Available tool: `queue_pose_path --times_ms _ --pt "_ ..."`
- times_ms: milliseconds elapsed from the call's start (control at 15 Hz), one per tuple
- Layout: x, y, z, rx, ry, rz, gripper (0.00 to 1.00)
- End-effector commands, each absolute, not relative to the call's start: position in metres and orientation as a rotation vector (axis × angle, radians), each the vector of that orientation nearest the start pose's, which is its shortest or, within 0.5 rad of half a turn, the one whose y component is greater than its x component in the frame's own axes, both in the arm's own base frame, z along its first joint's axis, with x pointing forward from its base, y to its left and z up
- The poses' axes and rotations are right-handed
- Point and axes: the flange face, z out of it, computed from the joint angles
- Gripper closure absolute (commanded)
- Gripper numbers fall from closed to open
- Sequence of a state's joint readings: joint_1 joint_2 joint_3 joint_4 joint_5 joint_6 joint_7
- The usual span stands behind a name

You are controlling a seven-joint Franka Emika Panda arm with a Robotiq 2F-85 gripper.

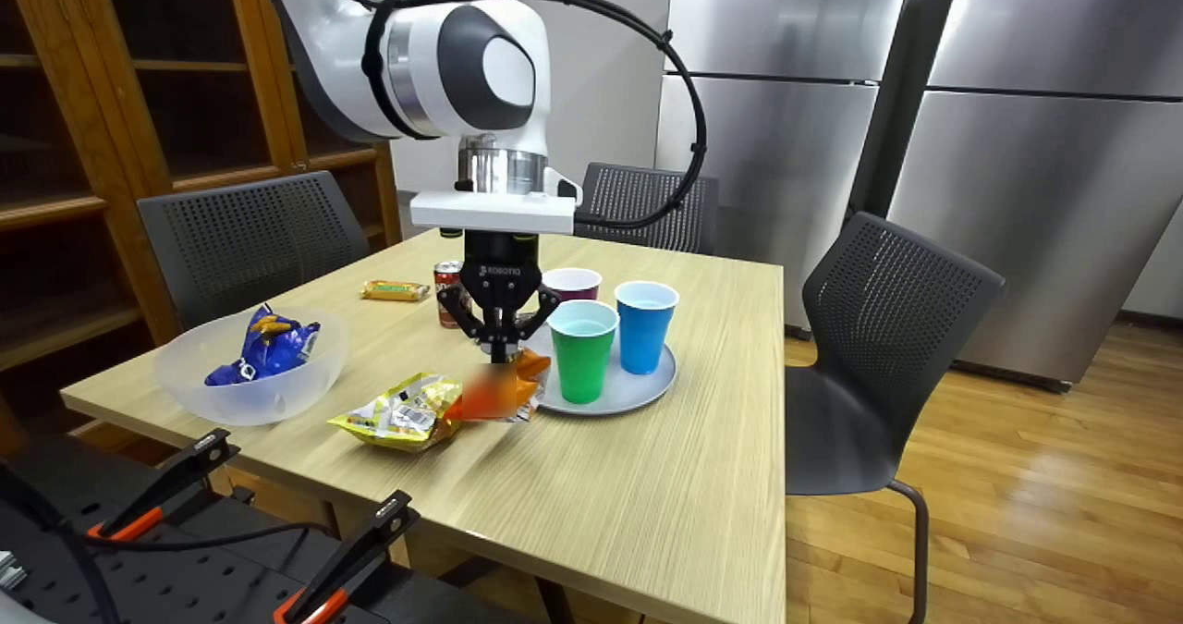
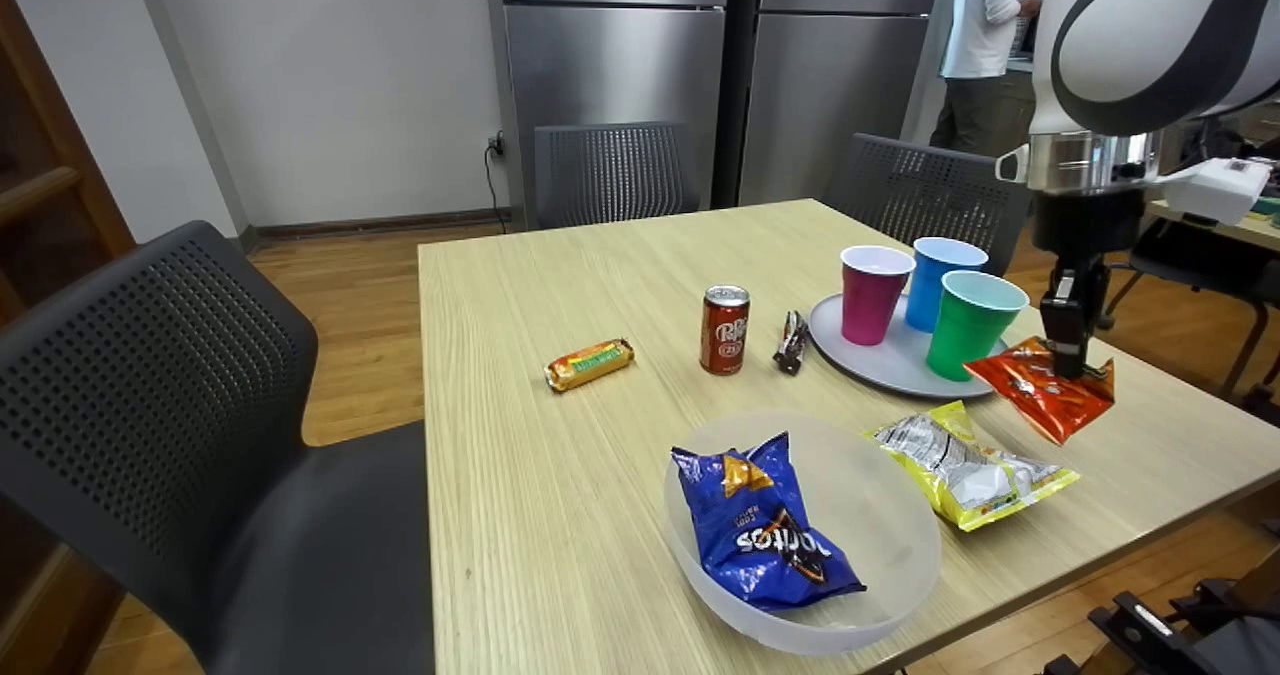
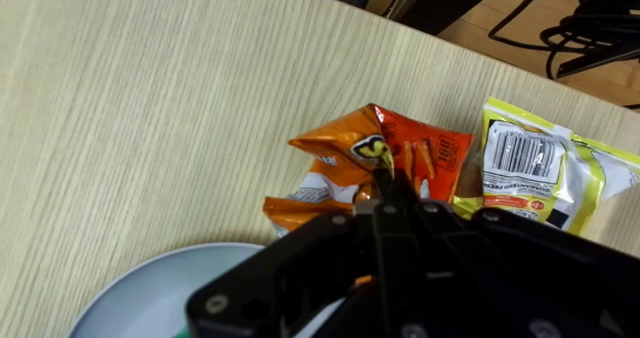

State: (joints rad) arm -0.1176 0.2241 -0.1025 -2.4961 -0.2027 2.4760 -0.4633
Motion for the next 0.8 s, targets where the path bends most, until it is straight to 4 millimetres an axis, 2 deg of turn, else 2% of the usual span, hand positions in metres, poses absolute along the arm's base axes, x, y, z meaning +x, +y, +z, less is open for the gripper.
queue_pose_path --times_ms 0,333,733 --pt "0.418 -0.078 0.209 -3.134 -0.675 0.346 1.00" --pt "0.418 -0.047 0.228 -3.162 -0.749 0.269 1.00" --pt "0.423 0.006 0.244 -3.147 -0.885 0.180 1.00"
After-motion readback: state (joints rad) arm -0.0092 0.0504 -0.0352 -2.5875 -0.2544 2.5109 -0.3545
